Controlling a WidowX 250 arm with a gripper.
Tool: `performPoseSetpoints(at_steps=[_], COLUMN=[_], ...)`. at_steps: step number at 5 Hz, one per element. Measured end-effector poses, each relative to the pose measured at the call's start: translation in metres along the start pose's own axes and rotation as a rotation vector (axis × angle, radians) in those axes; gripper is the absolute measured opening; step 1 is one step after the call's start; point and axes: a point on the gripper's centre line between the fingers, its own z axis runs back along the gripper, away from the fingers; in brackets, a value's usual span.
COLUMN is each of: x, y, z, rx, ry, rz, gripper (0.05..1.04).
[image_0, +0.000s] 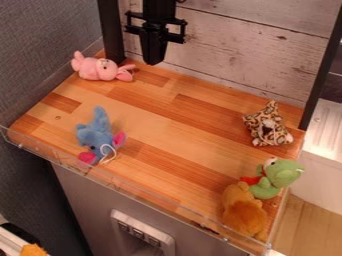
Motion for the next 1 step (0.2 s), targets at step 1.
performPoseSetpoints(at_steps=[1], x=[-0.0011], y=[0.0053], z=[0.0036], rx=[0.005], ry=[0.003], rz=[-0.136], gripper=[0.059])
